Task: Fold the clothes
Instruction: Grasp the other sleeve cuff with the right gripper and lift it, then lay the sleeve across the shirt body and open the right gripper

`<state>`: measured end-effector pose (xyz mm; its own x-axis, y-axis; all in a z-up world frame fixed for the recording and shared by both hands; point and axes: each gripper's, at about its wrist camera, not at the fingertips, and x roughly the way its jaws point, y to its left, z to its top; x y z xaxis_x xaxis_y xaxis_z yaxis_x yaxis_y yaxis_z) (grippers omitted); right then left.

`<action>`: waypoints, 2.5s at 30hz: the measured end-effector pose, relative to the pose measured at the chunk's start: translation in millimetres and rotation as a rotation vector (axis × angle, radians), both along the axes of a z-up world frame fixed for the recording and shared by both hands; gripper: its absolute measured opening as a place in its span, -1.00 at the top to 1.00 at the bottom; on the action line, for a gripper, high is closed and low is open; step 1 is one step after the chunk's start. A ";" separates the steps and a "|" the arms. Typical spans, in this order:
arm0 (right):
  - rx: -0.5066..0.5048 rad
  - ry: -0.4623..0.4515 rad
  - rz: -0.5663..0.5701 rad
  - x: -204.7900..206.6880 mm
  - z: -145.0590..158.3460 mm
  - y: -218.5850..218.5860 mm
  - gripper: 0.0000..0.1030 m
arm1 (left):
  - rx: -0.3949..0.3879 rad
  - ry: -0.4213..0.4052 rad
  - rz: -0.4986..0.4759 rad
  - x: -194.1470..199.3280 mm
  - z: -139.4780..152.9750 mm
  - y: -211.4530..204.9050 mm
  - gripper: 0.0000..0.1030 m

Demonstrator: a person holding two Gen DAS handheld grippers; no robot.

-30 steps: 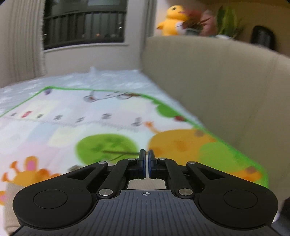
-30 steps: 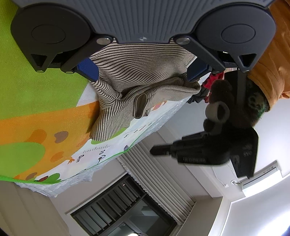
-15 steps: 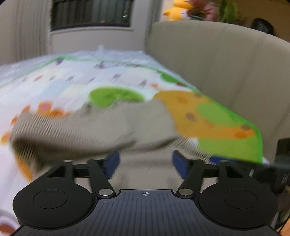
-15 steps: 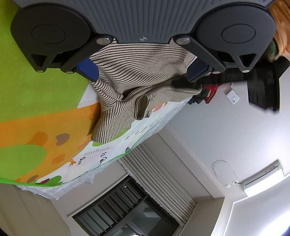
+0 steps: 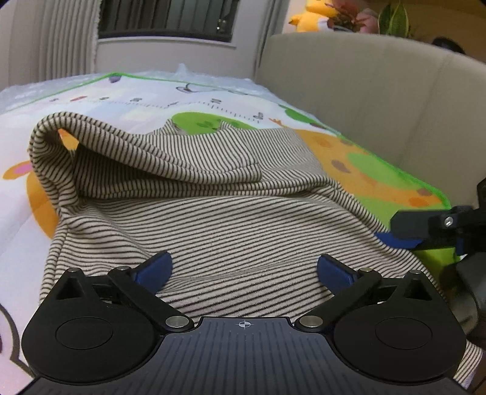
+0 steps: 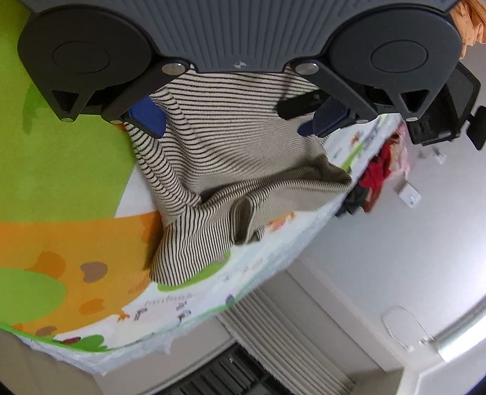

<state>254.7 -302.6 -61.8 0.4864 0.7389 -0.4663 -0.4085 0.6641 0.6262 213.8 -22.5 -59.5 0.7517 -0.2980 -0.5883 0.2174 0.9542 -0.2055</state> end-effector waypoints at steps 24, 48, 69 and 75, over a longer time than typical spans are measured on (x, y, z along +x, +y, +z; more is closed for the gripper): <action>-0.334 -0.069 -0.077 103.7 28.8 137.4 0.37 | -0.201 -0.036 -0.008 -5.3 -5.0 23.0 -1.00; -0.441 -0.174 -0.316 91.8 71.2 39.6 0.90 | -0.219 -0.032 -0.006 -2.2 -8.0 23.8 -1.00; -0.289 -0.211 -0.244 74.8 78.1 58.7 0.75 | -0.265 -0.021 -0.012 -5.2 -7.6 33.3 -1.00; -0.382 -0.079 -0.282 68.6 16.3 48.2 0.46 | -0.239 0.004 -0.014 -1.2 -3.2 29.5 -1.00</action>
